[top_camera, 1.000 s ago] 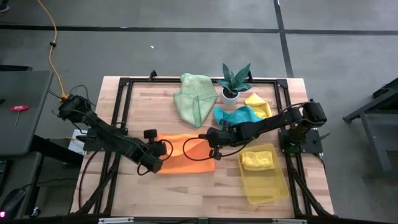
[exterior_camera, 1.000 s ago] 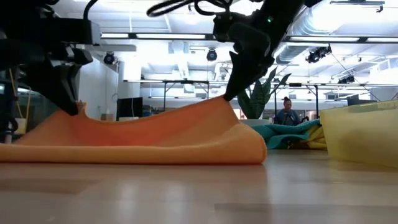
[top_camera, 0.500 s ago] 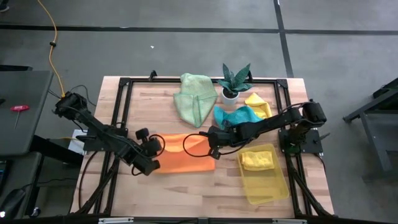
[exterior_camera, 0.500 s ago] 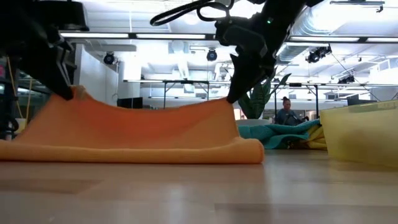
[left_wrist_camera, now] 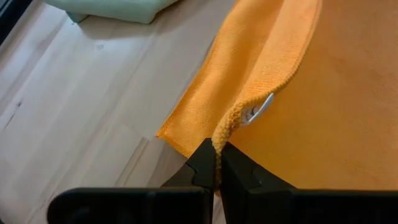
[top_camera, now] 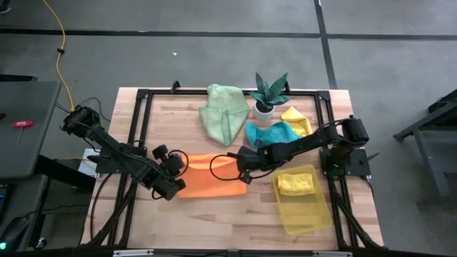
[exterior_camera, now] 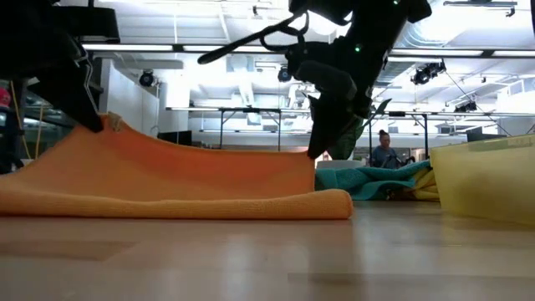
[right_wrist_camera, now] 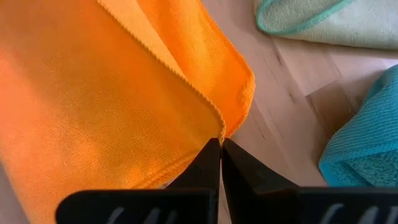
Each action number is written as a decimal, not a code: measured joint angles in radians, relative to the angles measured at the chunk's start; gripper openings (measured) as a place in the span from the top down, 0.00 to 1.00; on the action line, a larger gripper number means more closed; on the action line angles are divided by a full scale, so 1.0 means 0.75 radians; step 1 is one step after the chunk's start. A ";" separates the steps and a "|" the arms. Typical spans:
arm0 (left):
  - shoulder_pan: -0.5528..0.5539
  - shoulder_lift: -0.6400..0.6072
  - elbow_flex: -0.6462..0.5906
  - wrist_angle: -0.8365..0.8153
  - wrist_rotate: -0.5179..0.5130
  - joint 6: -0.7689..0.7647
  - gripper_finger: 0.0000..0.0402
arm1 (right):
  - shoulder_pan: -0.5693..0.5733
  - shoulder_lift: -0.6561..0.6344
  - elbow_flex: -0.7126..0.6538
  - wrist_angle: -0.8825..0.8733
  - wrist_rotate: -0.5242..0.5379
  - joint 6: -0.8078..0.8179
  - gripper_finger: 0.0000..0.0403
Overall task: Fold microfiber towels
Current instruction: Fold the orange microfiber cloth
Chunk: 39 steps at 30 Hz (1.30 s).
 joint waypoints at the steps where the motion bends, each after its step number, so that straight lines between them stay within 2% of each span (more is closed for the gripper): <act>1: 0.000 0.000 0.000 0.000 -0.004 -0.002 1.00 | 0.000 0.000 0.000 0.000 0.000 0.000 1.00; 10: 0.001 0.080 -0.001 0.002 -0.028 -0.003 0.99 | 0.000 0.000 0.000 0.008 0.016 0.000 1.00; 21: 0.060 0.181 0.000 0.007 -0.087 0.007 0.91 | -0.001 0.000 0.000 -0.001 0.052 0.049 1.00; 29: 0.075 0.189 -0.001 0.005 -0.093 0.019 0.88 | -0.001 -0.001 0.000 -0.003 0.051 0.049 1.00; 35: 0.075 0.187 -0.001 0.001 -0.097 0.023 0.82 | -0.001 -0.001 0.000 -0.002 0.077 0.047 0.99; 39: 0.075 0.187 -0.001 -0.006 -0.097 0.057 0.75 | -0.001 -0.001 0.000 -0.001 0.096 0.026 0.92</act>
